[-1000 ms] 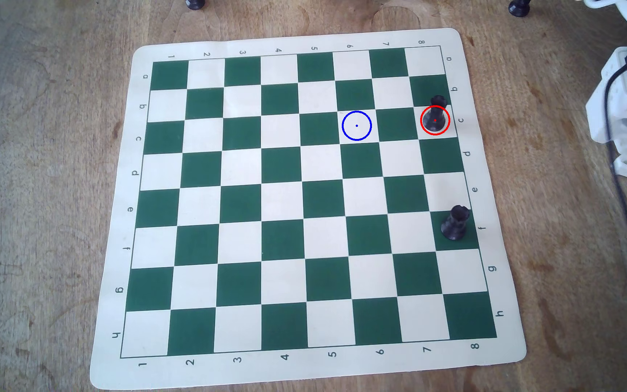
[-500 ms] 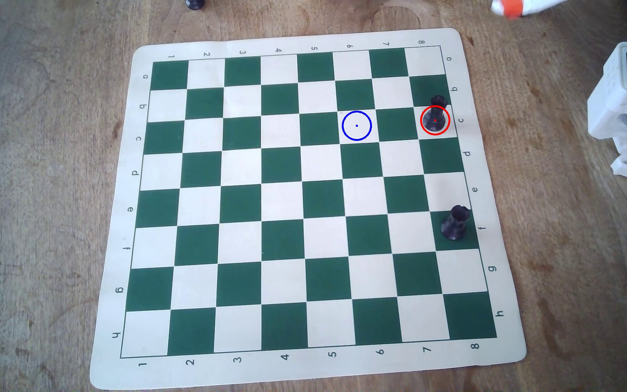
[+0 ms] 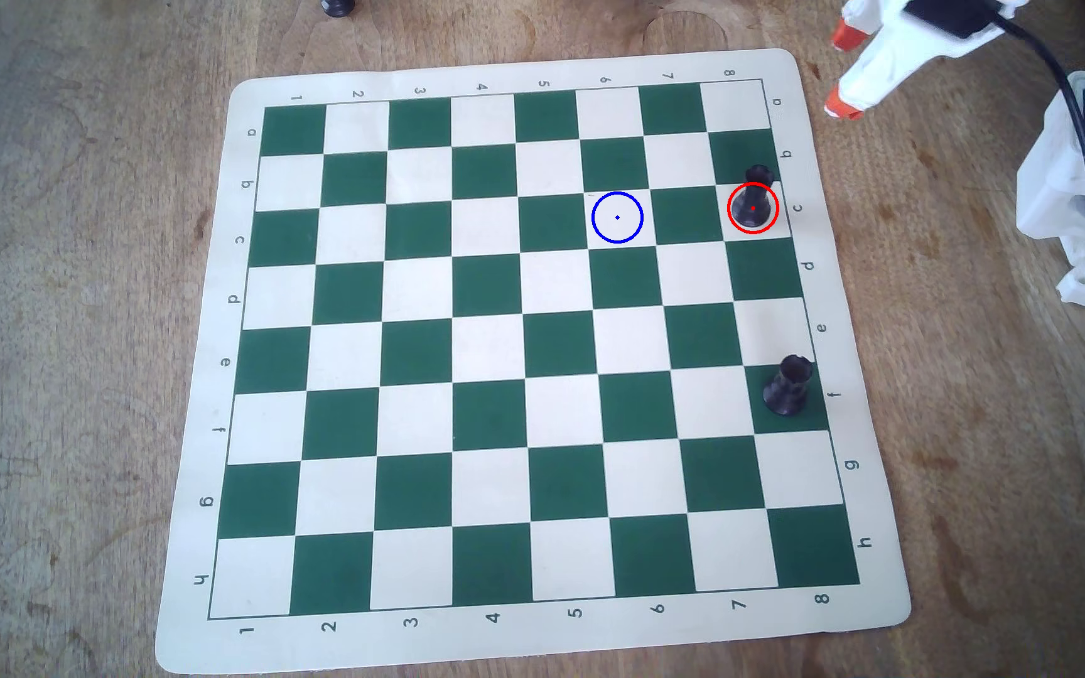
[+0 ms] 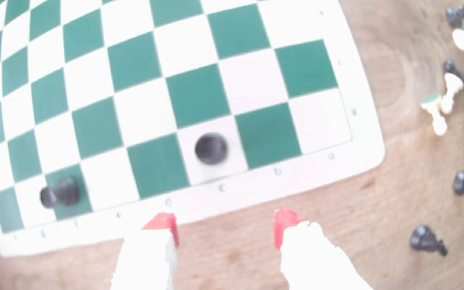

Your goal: Move the chess piece from red to blue

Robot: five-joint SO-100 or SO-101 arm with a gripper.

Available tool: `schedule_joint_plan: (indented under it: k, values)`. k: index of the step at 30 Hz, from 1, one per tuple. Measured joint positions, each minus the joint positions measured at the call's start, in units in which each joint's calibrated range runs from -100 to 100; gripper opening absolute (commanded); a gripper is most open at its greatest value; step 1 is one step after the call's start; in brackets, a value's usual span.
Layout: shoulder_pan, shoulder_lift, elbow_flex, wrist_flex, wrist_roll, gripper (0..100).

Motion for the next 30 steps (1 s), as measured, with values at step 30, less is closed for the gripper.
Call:
schedule_joint_plan:
  k: [30]
  values:
    - [-3.69,23.29,13.74,-28.92,-3.76,10]
